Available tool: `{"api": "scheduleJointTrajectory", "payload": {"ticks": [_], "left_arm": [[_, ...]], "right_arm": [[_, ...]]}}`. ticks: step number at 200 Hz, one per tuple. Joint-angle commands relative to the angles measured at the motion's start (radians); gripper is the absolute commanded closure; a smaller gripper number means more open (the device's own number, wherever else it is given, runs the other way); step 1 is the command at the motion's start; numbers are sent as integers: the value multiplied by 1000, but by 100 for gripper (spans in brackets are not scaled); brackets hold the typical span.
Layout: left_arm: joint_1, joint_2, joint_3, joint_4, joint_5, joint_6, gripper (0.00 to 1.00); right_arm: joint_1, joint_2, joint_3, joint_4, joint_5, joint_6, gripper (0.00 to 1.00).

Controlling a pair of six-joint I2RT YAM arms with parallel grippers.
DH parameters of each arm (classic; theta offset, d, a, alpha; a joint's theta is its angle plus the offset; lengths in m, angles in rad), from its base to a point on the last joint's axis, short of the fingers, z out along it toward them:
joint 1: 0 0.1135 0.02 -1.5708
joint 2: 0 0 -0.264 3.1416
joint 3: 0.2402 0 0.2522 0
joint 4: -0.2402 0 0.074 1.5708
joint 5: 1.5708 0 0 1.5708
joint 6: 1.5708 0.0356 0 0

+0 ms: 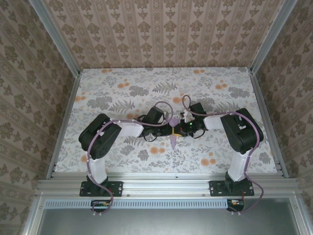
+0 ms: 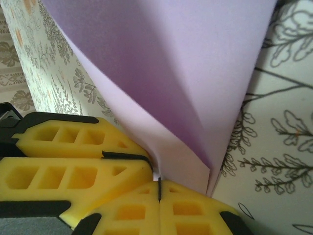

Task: Fold a paper plane with a square sheet of paper (pick it up from the middle)
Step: Fold the wing for the fifth time at the center of the table.

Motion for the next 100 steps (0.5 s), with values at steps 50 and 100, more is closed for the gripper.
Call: {"api": "scheduleJointTrajectory", "payload": {"ticks": [50, 100], "left_arm": [[7, 60, -6, -48, 0, 39, 87], [6, 74, -9, -35, 15, 38, 87]], "right_arm": [[14, -116, -33, -96, 77, 6, 92], [104, -192, -114, -2, 32, 130, 93]]}}
